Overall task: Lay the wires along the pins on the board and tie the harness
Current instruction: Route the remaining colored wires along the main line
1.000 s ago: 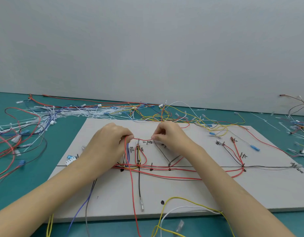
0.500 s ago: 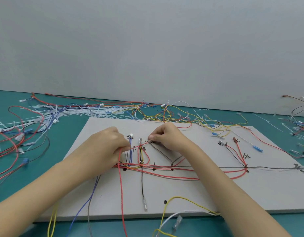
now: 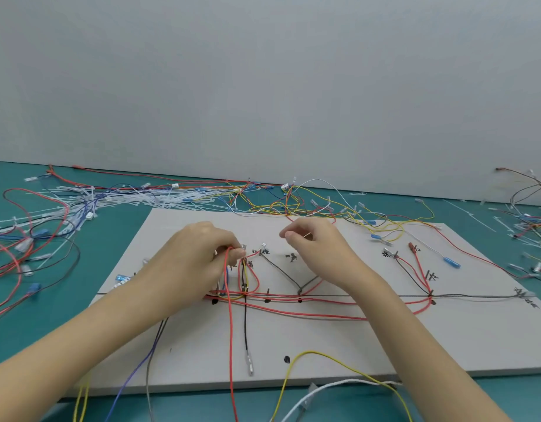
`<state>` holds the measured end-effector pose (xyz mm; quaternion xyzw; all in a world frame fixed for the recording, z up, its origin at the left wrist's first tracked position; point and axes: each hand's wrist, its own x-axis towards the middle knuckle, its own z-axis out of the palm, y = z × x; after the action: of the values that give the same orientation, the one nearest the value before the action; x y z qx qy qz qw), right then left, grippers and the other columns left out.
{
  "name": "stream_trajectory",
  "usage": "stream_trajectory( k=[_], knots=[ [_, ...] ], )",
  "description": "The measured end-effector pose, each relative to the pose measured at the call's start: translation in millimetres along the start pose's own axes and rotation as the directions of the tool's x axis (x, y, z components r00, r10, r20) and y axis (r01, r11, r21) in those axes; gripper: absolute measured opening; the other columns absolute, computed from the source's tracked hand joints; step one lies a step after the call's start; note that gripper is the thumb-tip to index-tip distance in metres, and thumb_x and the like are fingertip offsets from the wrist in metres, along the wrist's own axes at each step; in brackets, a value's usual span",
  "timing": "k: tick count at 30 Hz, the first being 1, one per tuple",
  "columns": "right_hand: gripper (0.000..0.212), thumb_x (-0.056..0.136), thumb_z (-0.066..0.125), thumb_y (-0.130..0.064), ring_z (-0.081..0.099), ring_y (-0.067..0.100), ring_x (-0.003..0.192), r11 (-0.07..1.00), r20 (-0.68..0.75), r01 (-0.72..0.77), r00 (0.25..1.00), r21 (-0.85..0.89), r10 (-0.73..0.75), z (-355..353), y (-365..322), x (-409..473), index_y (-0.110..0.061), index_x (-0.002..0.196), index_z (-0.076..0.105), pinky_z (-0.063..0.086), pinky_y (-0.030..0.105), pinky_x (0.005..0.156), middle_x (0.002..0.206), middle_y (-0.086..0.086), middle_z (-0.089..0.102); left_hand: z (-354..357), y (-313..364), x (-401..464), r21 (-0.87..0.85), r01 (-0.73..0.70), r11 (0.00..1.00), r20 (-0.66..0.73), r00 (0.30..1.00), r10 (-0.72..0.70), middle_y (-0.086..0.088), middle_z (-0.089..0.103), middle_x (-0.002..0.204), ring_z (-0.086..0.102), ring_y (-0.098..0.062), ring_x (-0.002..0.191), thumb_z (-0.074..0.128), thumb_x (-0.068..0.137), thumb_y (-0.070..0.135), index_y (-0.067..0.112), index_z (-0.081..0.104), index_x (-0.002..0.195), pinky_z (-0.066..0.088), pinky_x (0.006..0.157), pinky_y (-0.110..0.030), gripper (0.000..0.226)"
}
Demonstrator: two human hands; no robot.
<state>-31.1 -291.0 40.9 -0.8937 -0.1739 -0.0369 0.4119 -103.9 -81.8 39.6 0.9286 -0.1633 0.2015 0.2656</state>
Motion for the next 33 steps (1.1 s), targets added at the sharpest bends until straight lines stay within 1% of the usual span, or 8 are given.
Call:
stream_trajectory(
  k=[3, 8, 11, 14, 19, 23, 28, 33],
  knots=[
    [0.021, 0.094, 0.05, -0.014, 0.058, 0.008, 0.081, 1.0, 0.068, -0.013, 0.998, 0.021, 0.012, 4, 0, -10, -0.019, 0.096, 0.071, 0.043, 0.018, 0.07, 0.085, -0.012, 0.065, 3, -2, -2, -0.011, 0.012, 1.0, -0.01, 1.0, -0.012, 0.016, 0.061, 0.07, 0.05, -0.001, 0.077, 0.062, 0.092, 0.026, 0.026, 0.068, 0.076, 0.042, 0.069, -0.031, 0.017],
    [0.032, 0.1, 0.044, -0.016, 0.053, 0.019, 0.111, 0.964, 0.141, 0.116, 0.986, -0.24, -0.084, 21, 1, -7, -0.017, 0.125, 0.063, 0.041, 0.031, 0.096, 0.125, 0.0, 0.062, 6, -6, 1, -0.129, 0.108, 0.986, -0.115, 0.986, -0.124, 0.012, 0.068, 0.076, 0.062, -0.012, 0.078, 0.055, 0.096, 0.023, 0.024, 0.059, 0.079, 0.051, 0.072, -0.04, 0.017],
    [0.035, 0.098, 0.039, -0.012, 0.049, 0.029, 0.111, 0.909, 0.197, 0.196, 0.972, -0.367, -0.13, 32, 1, -3, -0.016, 0.117, 0.068, 0.043, 0.042, 0.094, 0.12, 0.005, 0.064, 1, -7, 5, -0.184, 0.119, 0.976, -0.129, 0.981, -0.144, 0.01, 0.07, 0.08, 0.063, -0.01, 0.077, 0.052, 0.098, 0.024, 0.025, 0.052, 0.081, 0.052, 0.073, -0.041, 0.017],
    [0.035, 0.099, 0.037, -0.017, 0.047, 0.027, 0.105, 0.856, 0.194, 0.236, 0.968, -0.461, -0.162, 36, 3, -3, -0.02, 0.115, 0.068, 0.043, 0.041, 0.088, 0.115, 0.003, 0.063, -1, -6, 3, -0.143, 0.102, 0.985, -0.043, 0.993, -0.109, -0.003, 0.069, 0.085, 0.063, -0.026, 0.081, 0.051, 0.098, 0.026, 0.023, 0.051, 0.083, 0.051, 0.074, -0.049, 0.016],
    [0.025, 0.094, 0.057, -0.035, 0.054, 0.022, 0.101, 0.935, 0.121, 0.162, 0.984, -0.316, -0.129, 38, -1, 2, -0.017, 0.102, 0.073, 0.046, 0.042, 0.088, 0.104, 0.001, 0.067, 0, -6, 6, -0.124, 0.104, 0.987, -0.061, 0.992, -0.112, 0.0, 0.067, 0.082, 0.062, -0.025, 0.079, 0.048, 0.099, 0.027, 0.022, 0.05, 0.085, 0.051, 0.072, -0.048, 0.015],
    [0.021, 0.089, 0.066, -0.027, 0.058, 0.017, 0.089, 0.976, 0.062, 0.093, 0.995, -0.196, -0.082, 40, 3, 8, -0.014, 0.106, 0.07, 0.048, 0.033, 0.085, 0.092, -0.001, 0.065, 5, -5, 12, -0.207, 0.12, 0.971, -0.106, 0.984, -0.144, 0.011, 0.07, 0.083, 0.064, -0.005, 0.077, 0.046, 0.1, 0.02, 0.024, 0.047, 0.082, 0.054, 0.072, -0.038, 0.019],
    [0.024, 0.088, 0.067, -0.024, 0.06, 0.017, 0.083, 0.992, -0.022, 0.057, 0.998, -0.111, -0.06, 40, 8, 8, -0.016, 0.11, 0.071, 0.049, 0.033, 0.084, 0.077, -0.007, 0.063, 12, -4, 12, -0.256, 0.098, 0.962, -0.164, 0.976, -0.143, 0.01, 0.069, 0.08, 0.064, -0.003, 0.074, 0.042, 0.101, 0.022, 0.026, 0.044, 0.081, 0.053, 0.065, -0.03, 0.02],
    [0.021, 0.081, 0.074, -0.018, 0.065, 0.015, 0.09, 0.998, -0.086, -0.027, 0.996, -0.062, 0.022, 37, 10, 16, -0.012, 0.101, 0.076, 0.051, 0.029, 0.086, 0.095, 0.001, 0.073, 15, -6, 10, -0.211, 0.129, 0.969, -0.147, 0.976, -0.162, 0.011, 0.067, 0.079, 0.061, -0.001, 0.074, 0.044, 0.101, 0.024, 0.024, 0.046, 0.083, 0.051, 0.068, -0.035, 0.018]
  ],
)
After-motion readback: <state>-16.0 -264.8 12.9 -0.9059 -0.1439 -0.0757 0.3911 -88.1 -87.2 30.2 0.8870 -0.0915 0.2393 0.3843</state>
